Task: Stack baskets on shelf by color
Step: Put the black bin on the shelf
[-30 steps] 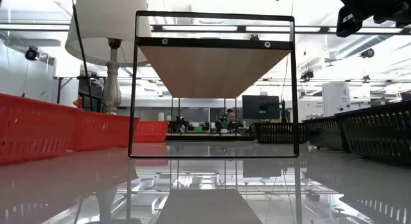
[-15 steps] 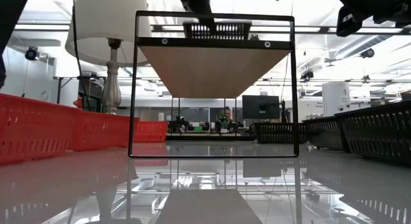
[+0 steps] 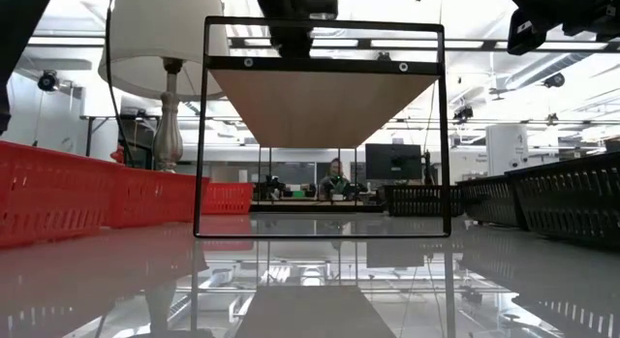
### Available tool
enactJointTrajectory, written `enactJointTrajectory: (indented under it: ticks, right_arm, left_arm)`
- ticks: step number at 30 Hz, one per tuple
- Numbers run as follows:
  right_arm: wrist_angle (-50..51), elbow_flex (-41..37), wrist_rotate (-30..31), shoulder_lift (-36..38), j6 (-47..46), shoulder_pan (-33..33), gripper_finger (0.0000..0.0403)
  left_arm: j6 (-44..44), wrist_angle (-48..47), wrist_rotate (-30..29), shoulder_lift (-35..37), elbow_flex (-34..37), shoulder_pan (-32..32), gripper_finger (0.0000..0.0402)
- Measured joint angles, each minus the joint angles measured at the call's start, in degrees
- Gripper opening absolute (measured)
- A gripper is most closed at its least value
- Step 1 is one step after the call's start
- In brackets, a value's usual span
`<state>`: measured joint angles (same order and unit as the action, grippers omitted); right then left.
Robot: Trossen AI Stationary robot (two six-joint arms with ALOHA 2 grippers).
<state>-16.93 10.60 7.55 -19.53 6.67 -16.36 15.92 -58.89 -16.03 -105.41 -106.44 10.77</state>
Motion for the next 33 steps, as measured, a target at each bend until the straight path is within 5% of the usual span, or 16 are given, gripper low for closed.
enactJointTrajectory:
  ticks: [15,33]
  right_arm:
    - [0.00,0.01,0.01,0.00,0.38,0.00,0.0009]
    - [0.00,0.01,0.00,0.00,0.40,0.00,0.0009]
  left_arm:
    - [-0.46,1.43,-0.02,0.02,1.63,0.61,0.0003]
    - [-0.60,0.86,-0.33,1.38,1.15,0.33,0.0075]
